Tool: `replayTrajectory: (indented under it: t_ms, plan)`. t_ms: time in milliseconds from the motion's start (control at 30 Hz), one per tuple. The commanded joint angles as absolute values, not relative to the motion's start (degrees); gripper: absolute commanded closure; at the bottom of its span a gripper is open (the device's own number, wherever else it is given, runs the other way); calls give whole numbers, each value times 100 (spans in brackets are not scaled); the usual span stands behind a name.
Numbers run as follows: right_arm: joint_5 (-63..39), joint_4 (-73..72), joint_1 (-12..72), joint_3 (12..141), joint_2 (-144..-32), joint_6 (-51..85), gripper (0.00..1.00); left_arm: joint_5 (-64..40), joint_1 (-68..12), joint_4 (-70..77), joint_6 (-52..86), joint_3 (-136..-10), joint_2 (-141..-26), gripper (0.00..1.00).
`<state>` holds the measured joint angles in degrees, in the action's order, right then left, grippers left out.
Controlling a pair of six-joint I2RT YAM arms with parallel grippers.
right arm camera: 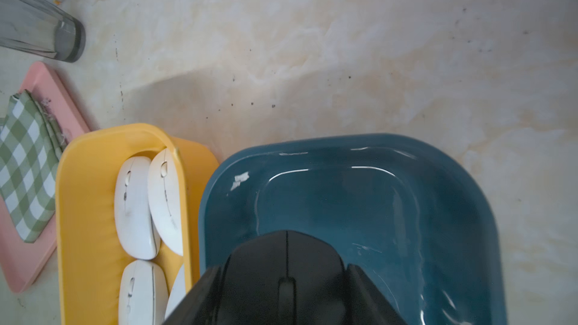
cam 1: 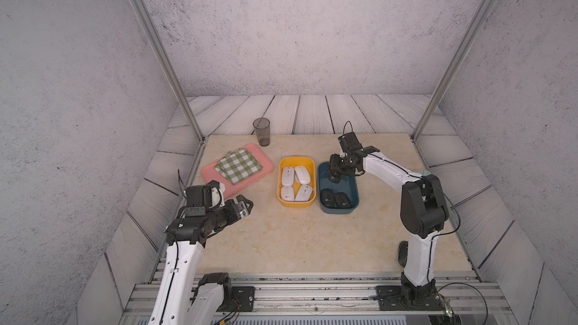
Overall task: Place the mice by color into the storage box
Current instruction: Place the mouse in the storage box.
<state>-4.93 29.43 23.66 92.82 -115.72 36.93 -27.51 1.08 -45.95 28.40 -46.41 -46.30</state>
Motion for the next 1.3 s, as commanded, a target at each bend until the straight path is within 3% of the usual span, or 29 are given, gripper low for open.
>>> replayTrajectory:
  t_ms: [0,233,367,500,667,867,1033,1267]
  plan:
    - [-582,2734,2382,9509,-12001,3976,44,-2739,-36,-4513,2822,-4562,-4570,2]
    - [-746,2219,2391,9131,-12284,4292,41,-2711,-180,-4487,2855,-4544,-4574,2]
    - [-834,1799,2407,8862,-12321,4401,32,-2722,-226,-4430,2898,-4519,-4579,2]
    - [-869,1627,2408,8829,-12366,4430,16,-2728,-365,-4345,2978,-4462,-4614,2]
    - [-966,1450,2408,8689,-12213,4453,10,-2724,-514,-4291,3057,-4421,-4639,2]
    - [-965,1266,2408,8186,-11409,4448,9,-2717,-735,-4103,3232,-4351,-4609,2]
    - [-922,1546,2403,7773,-10345,4173,7,-2196,-1494,-3984,3244,-4543,-4679,2]
    - [-157,3134,2023,7191,-8640,3238,1,-1731,-2547,-3582,3305,-4768,-5010,2]
